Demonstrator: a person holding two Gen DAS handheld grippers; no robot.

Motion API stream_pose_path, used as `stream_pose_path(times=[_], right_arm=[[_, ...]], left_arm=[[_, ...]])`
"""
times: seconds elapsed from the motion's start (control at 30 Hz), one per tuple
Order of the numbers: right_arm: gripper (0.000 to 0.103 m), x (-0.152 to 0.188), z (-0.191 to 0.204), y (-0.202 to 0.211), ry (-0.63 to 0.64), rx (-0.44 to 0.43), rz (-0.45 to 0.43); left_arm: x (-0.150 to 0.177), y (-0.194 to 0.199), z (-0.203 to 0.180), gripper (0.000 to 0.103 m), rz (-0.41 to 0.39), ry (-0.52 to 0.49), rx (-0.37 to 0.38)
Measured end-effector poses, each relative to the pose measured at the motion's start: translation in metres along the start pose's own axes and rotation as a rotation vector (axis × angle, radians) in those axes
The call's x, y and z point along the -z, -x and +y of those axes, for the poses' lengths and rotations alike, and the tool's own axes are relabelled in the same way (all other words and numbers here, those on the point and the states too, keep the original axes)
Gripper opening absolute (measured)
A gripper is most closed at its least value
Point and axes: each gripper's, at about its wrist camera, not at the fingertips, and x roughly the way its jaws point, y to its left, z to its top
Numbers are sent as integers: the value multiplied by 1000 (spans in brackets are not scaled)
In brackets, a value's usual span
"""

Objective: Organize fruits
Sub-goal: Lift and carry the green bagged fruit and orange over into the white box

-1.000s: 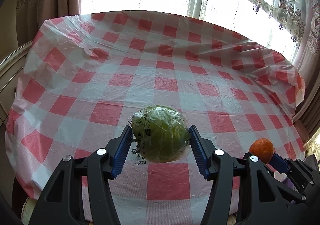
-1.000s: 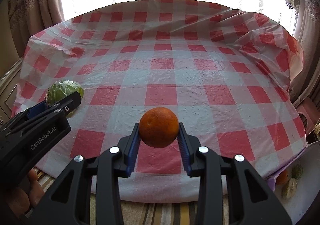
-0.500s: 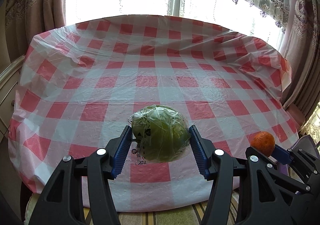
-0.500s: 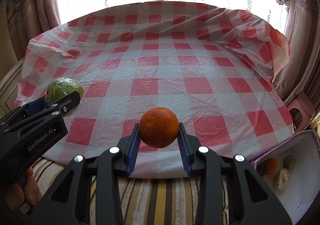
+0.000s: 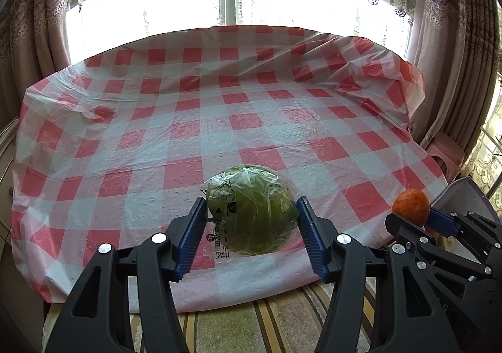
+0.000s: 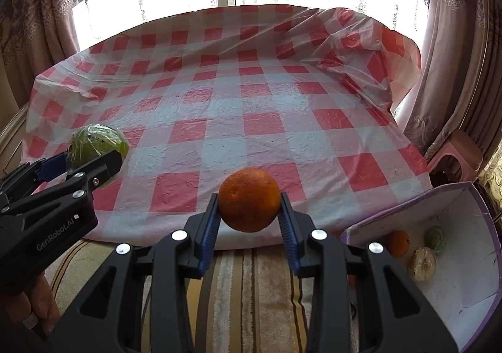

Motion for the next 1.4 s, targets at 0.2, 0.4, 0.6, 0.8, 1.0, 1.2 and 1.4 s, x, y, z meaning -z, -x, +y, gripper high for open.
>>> stream_pose_path(times=[0.2,0.4,0.6,0.8,1.0,1.2,1.4], right_arm=[[37,9,-23,9,-30,26,0],[37,19,-47,17,-63,54,3],[37,29,-74,21,-96,91,15],[37,38,-100,22,-126,138,28],[37,46,-127,24,-157,187,37],[37,52,-152,27,-184,237,43],[37,57,-173,28,-203,286,50]], left_arm=[[3,2,-22,57,7,-54,26],[4,5,-40,57,12,-97,49],[7,5,-62,57,22,-149,86],[12,4,-88,57,32,-215,125],[13,2,-109,57,47,-267,162],[12,-2,-134,57,55,-325,199],[16,-7,-161,57,74,-386,243]])
